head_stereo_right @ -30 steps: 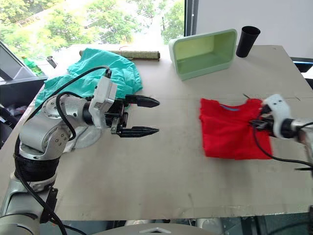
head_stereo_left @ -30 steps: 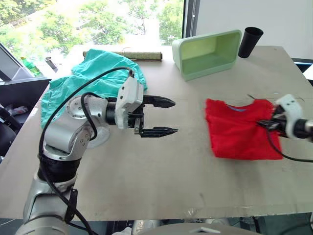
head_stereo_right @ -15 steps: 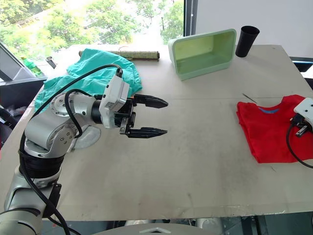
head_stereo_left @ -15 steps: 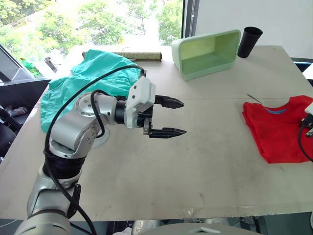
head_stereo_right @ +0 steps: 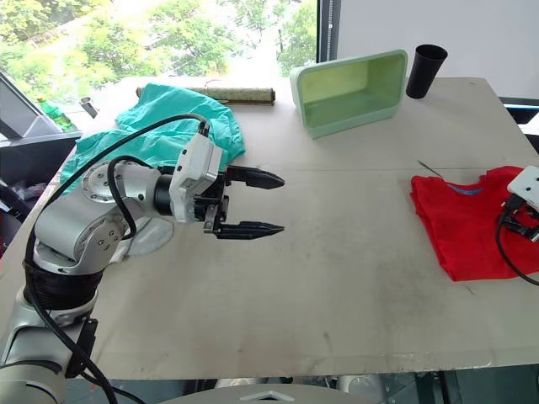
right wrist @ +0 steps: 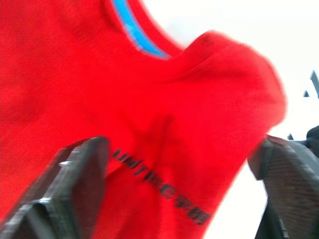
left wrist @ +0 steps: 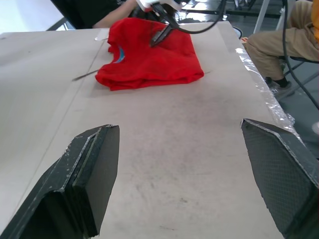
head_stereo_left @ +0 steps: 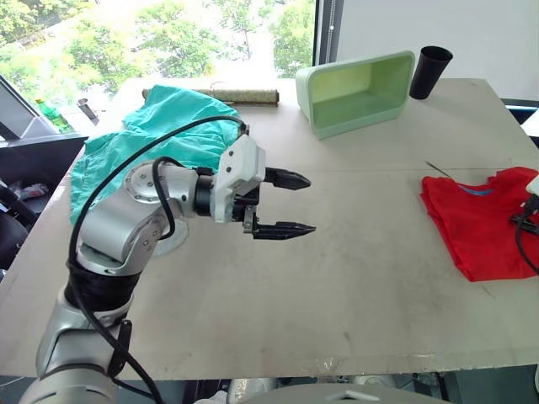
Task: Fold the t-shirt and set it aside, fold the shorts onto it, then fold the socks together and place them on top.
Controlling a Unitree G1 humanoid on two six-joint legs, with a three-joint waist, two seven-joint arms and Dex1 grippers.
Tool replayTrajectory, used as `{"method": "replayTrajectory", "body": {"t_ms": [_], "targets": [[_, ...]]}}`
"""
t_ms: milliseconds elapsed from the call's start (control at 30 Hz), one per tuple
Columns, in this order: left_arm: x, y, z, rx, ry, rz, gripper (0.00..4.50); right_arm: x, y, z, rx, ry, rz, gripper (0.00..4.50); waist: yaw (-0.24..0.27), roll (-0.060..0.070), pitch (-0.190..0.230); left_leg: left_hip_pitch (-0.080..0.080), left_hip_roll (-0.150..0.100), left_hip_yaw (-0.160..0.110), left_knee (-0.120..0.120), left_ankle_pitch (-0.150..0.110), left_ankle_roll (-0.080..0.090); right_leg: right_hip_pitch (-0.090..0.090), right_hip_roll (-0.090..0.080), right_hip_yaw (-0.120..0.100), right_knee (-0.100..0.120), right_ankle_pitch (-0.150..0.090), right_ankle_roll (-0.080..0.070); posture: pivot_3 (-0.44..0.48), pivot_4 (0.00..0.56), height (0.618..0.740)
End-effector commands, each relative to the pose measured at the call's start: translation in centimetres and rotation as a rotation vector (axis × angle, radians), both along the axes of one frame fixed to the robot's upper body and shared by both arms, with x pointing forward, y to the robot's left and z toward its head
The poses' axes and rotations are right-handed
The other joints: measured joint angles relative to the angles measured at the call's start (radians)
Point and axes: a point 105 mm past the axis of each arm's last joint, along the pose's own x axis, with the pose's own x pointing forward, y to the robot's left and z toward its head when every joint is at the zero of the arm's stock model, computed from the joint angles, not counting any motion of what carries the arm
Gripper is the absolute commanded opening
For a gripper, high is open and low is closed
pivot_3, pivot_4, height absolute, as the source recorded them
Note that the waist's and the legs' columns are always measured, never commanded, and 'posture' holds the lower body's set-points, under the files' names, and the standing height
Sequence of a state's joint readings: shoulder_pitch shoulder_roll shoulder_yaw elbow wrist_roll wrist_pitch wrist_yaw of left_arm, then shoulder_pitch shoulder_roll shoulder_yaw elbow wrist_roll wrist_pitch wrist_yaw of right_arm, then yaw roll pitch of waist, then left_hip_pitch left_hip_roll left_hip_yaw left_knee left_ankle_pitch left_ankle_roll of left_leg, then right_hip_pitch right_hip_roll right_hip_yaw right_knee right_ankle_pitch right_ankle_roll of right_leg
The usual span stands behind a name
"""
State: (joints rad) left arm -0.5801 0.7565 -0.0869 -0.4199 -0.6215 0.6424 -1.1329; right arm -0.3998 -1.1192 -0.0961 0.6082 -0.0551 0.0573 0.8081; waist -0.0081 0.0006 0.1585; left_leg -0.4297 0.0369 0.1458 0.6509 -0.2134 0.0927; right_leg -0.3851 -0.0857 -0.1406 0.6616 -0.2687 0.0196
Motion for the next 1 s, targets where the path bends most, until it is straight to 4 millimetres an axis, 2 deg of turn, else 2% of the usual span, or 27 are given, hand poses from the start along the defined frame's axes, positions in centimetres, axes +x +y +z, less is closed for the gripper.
{"method": "replayTrajectory", "body": {"t_ms": [33, 167, 267, 367, 433, 500, 600, 767, 1000], "targets": [[-0.4, 0.5, 0.8, -0.002, -0.040, 0.004, 4.15, 0.3, 0.2, 3.9, 0.035, -0.186, 0.006, 4.42, 0.000, 0.000, 0.000, 0.000, 0.000, 0.000, 0.000, 0.000, 0.000, 0.000, 0.000, 0.000, 0.000, 0.000, 0.000, 0.000, 0.150, 0.740], [0.1, 1.2, 0.7, -0.003, -0.036, 0.045, 4.15, -0.1, 2.2, 5.7, 0.134, -0.297, 0.101, 4.42, 0.001, 0.000, 0.000, 0.000, 0.000, 0.000, 0.000, 0.000, 0.000, 0.000, 0.000, 0.000, 0.000, 0.000, 0.000, 0.000, 0.150, 0.740], [0.9, 2.0, 0.5, -0.008, -0.037, 0.112, 4.15, -0.7, 4.8, 6.9, 0.302, -0.379, 0.192, 4.42, 0.003, 0.000, 0.000, 0.001, 0.000, -0.001, 0.000, 0.000, 0.000, 0.002, 0.000, 0.000, 0.000, 0.000, 0.000, 0.000, 0.150, 0.740], [3.7, 4.4, -0.4, 0.021, -0.073, 0.307, 4.15, -2.4, 11.7, 6.0, 0.496, -0.315, 0.408, 4.42, 0.006, 0.000, 0.000, 0.003, 0.000, -0.002, -0.001, 0.000, 0.000, 0.004, 0.000, 0.000, 0.000, 0.000, 0.000, 0.000, 0.150, 0.740], [5.2, 5.8, -0.7, 0.033, -0.104, 0.403, 4.15, -3.6, 14.8, 5.8, 0.594, -0.288, 0.492, 4.42, 0.008, 0.001, 0.000, 0.005, 0.001, -0.002, -0.002, 0.000, 0.000, 0.005, 0.000, 0.000, 0.000, 0.000, 0.000, 0.000, 0.150, 0.740], [7.4, 8.2, -1.4, 0.061, -0.152, 0.546, 4.15, -5.0, 18.4, 5.6, 0.720, -0.277, 0.584, 4.42, 0.011, 0.000, 0.000, 0.005, 0.001, -0.002, -0.003, 0.000, 0.000, 0.005, 0.000, -0.001, 0.000, 0.000, 0.000, 0.000, 0.150, 0.740], [9.2, 11.7, -2.5, 0.125, -0.212, 0.683, 4.15, -6.5, 22.0, 5.2, 0.843, -0.245, 0.664, 4.42, 0.019, 0.000, 0.000, 0.004, 0.000, -0.003, -0.003, -0.003, -0.004, 0.004, 0.000, -0.001, -0.001, 0.000, -0.001, 0.000, 0.150, 0.740], [10.4, 15.9, -3.2, 0.222, -0.253, 0.797, 4.15, -7.9, 24.3, 5.0, 0.955, -0.179, 0.730, 4.42, 0.025, -0.002, 0.000, -0.002, 0.000, -0.003, -0.002, -0.003, -0.004, -0.002, -0.002, -0.002, -0.002, 0.002, -0.004, 0.000, 0.150, 0.740], [10.5, 18.4, -4.5, 0.380, -0.298, 0.759, 4.15, -7.7, 24.4, 4.9, 0.955, -0.161, 0.727, 4.42, 0.023, -0.002, 0.000, -0.002, 0.000, -0.003, -0.002, -0.003, -0.004, -0.002, -0.002, -0.003, -0.002, 0.002, -0.004, 0.000, 0.150, 0.740]]}}
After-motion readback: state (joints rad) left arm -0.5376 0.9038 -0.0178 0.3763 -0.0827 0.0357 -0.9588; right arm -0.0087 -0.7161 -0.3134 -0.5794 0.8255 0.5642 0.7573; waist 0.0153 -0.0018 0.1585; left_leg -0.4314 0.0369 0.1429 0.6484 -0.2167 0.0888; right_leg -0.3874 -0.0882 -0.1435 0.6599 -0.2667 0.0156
